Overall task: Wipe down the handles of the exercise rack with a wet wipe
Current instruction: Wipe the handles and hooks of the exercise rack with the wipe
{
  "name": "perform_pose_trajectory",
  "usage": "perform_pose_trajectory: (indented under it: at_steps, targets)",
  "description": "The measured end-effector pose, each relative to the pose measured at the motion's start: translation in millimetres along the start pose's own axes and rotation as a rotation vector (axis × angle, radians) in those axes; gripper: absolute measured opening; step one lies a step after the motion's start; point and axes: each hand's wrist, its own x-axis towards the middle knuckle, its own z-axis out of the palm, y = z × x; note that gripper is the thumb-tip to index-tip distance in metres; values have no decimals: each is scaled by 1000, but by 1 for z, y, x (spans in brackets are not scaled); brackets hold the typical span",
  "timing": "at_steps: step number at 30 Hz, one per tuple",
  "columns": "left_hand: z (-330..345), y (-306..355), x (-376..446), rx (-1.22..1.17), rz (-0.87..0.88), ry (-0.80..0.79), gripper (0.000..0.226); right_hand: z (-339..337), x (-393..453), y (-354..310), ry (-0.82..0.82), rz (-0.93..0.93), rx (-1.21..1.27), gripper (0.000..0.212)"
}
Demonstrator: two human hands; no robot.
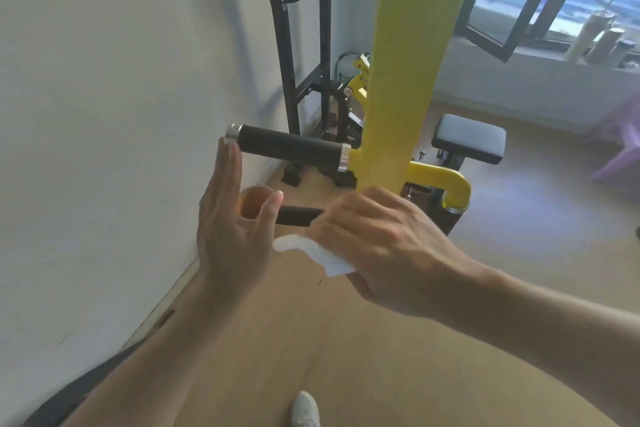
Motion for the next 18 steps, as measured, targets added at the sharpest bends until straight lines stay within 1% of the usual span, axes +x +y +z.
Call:
perform_pose_trajectory:
  at_steps: [1, 2, 3, 4, 5, 6, 8, 9, 10, 12, 13, 14, 15, 16, 17, 18]
  targets:
    - [6, 6, -13, -11, -26, 12, 70, 2, -13, 3, -85, 138, 193, 19]
    - [13, 14, -24, -28, -28, 24, 67, 9, -25, 11, -244, 338, 394, 13]
    - [19, 23, -34, -47, 11, 42, 64, 20, -39, 25, -415, 544, 572, 10]
    - [25, 34, -43, -58, 83, 67, 58, 32, -56, 43, -562, 694, 677, 13]
    - [30, 48, -49, -65, 164, 97, 51, 43, -77, 61, -677, 771, 758, 15]
    - [36, 63, -55, -73, 241, 119, 43, 52, -99, 79, -762, 804, 825, 15]
    - [47, 100, -62, -79, 352, 133, 30, 61, -142, 109, -842, 843, 909, 20]
    - [54, 118, -65, -78, 379, 127, 25, 62, -160, 123, -804, 883, 949, 21]
    - [63, 136, -68, -79, 379, 116, 23, 62, -170, 135, -702, 936, 975, 21]
    - [81, 163, -74, -74, 322, 83, 22, 63, -169, 155, -359, 1046, 981, 19]
    - [90, 173, -75, -53, 283, 74, 24, 61, -159, 161, -188, 1048, 954, 19]
    - [98, 181, -74, -13, 249, 60, 29, 56, -144, 161, -81, 996, 923, 20]
    - [105, 186, -70, 42, 219, 35, 35, 47, -128, 157, -22, 905, 925, 24]
    - [111, 189, -65, 105, 186, -1, 41, 37, -116, 148, 3, 798, 989, 30]
    - [116, 191, -58, 169, 149, -46, 47, 27, -107, 138, -2, 709, 1086, 37]
    - [117, 191, -50, 239, 113, -92, 51, 19, -104, 131, -13, 657, 1174, 46]
